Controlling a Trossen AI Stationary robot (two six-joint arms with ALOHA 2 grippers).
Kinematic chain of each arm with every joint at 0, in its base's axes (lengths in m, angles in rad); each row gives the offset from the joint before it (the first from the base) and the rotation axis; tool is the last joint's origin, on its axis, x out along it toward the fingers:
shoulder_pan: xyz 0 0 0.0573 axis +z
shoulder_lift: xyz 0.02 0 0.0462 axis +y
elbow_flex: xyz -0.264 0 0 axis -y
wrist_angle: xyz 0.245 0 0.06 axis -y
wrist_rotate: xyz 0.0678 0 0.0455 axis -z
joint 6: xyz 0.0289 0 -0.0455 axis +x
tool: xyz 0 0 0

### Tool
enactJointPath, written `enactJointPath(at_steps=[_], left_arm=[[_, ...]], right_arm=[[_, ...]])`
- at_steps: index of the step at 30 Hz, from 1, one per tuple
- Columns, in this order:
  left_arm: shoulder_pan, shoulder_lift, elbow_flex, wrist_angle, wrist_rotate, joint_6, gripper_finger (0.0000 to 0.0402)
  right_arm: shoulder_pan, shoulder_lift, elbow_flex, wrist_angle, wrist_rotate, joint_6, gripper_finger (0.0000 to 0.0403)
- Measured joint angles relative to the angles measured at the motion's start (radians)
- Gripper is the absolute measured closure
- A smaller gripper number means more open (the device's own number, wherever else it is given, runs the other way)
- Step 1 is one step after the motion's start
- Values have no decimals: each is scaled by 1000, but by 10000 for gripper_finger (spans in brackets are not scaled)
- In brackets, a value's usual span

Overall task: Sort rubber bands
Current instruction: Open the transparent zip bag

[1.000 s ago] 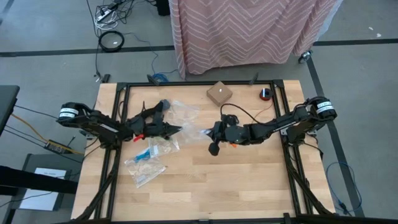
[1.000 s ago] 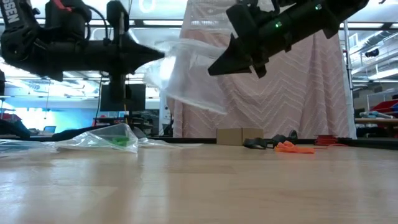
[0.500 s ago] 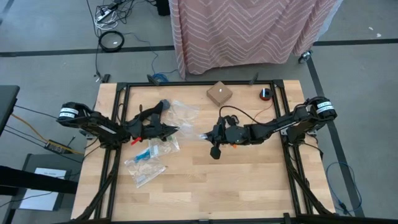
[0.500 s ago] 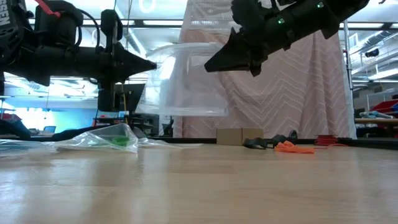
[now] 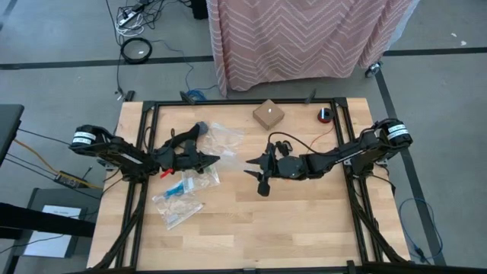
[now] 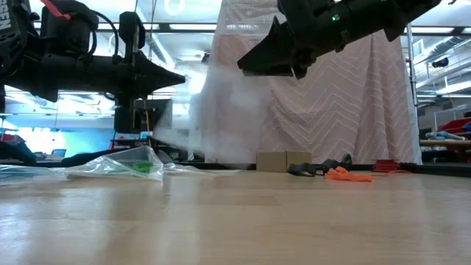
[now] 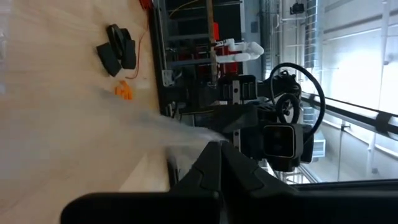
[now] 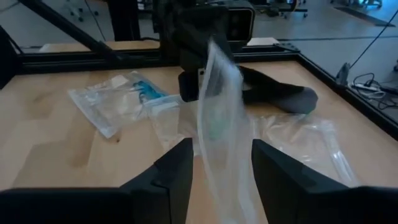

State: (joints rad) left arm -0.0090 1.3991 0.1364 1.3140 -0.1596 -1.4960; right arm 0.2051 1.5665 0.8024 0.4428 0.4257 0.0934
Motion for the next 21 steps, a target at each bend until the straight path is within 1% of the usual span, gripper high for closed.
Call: enactJointPath(at_steps=[3, 6, 9, 11, 14, 18, 21], left_arm=[[0, 0, 0, -2, 0, 0, 396], [0, 0, 0, 7, -6, 0, 396], [0, 0, 0, 22, -9, 0, 396], [0, 0, 0, 22, -11, 0, 396], [0, 0, 0, 22, -16, 1, 398], [0, 0, 0, 27, -66, 2, 400], [3, 0, 0, 52, -121, 2, 400]], right_arm=[[11, 0, 0, 19, 6, -41, 256], [22, 0, 0, 24, 4, -82, 276], [24, 0, 0, 17, 17, -84, 291], [24, 0, 0, -1, 42, -71, 294], [24, 0, 0, -16, 53, -68, 293], [24, 0, 0, -25, 79, -61, 291], [24, 0, 0, -94, 85, -70, 290]])
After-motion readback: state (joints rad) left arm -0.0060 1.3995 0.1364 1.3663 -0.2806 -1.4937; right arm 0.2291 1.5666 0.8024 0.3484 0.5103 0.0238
